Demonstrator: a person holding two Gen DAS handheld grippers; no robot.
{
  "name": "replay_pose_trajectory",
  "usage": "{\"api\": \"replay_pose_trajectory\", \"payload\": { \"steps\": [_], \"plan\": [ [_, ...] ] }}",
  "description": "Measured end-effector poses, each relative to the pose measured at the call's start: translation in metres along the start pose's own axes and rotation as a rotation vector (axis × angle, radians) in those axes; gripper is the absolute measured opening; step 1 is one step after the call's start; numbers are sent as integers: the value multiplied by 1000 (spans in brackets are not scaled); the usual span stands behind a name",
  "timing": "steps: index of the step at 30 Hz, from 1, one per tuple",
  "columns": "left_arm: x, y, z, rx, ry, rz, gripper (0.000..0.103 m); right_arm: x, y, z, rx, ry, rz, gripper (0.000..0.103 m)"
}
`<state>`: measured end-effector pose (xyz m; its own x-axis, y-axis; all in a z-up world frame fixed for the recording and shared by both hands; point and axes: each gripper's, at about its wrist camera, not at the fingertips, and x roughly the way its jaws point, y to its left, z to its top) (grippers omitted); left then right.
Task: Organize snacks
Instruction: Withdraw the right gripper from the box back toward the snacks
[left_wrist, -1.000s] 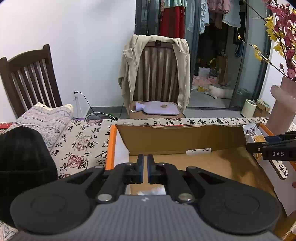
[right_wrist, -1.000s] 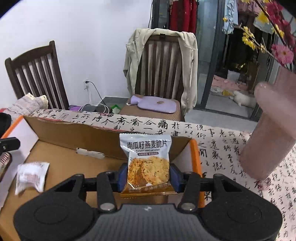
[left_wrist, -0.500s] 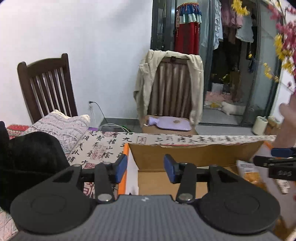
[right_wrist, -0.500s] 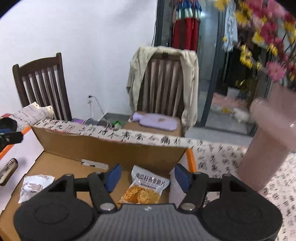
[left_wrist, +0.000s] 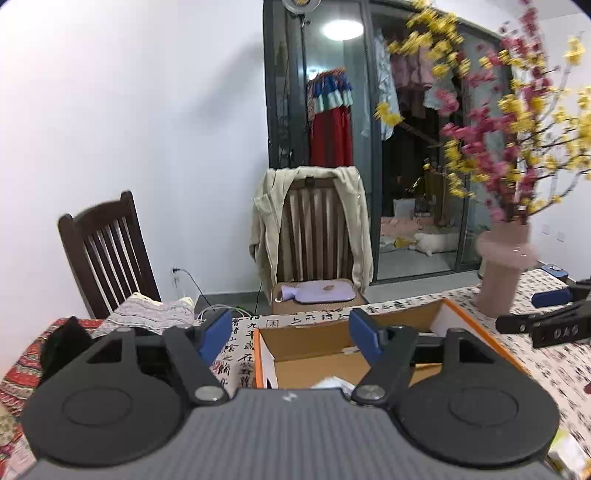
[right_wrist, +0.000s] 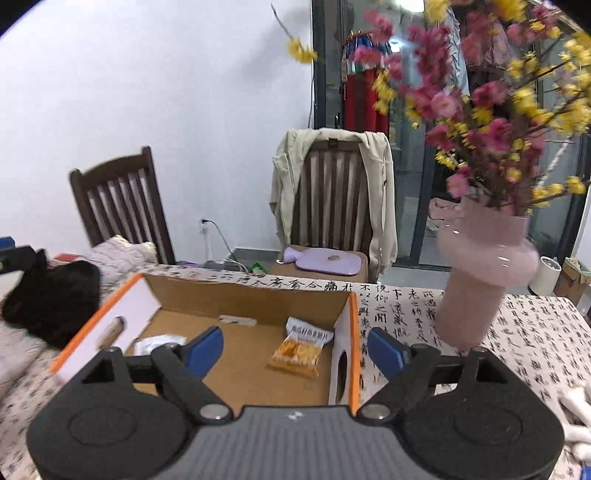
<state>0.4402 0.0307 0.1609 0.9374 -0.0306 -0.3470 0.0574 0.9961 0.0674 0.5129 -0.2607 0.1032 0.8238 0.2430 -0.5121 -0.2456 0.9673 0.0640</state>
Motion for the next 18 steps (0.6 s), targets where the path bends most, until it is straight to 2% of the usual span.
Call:
{"api": "replay_pose_trajectory", "payload": {
  "steps": [2, 7, 12, 18],
  "plan": [
    [-27, -3, -4, 3, -19, -10, 83, -30, -4, -8, 19, -15, 12, 91],
    [-101, -14, -34, -8, -83, -12, 98, -103, -3, -38, 13, -66, 32, 94],
    [-169, -22, -83, -24, -131, -19, 102, -178, 3, -82, 23, -123, 80, 100],
    [-239, -24, -137, -93, -114, 6, 103, -243, 25, -150, 6, -184, 100, 102]
  ]
}}
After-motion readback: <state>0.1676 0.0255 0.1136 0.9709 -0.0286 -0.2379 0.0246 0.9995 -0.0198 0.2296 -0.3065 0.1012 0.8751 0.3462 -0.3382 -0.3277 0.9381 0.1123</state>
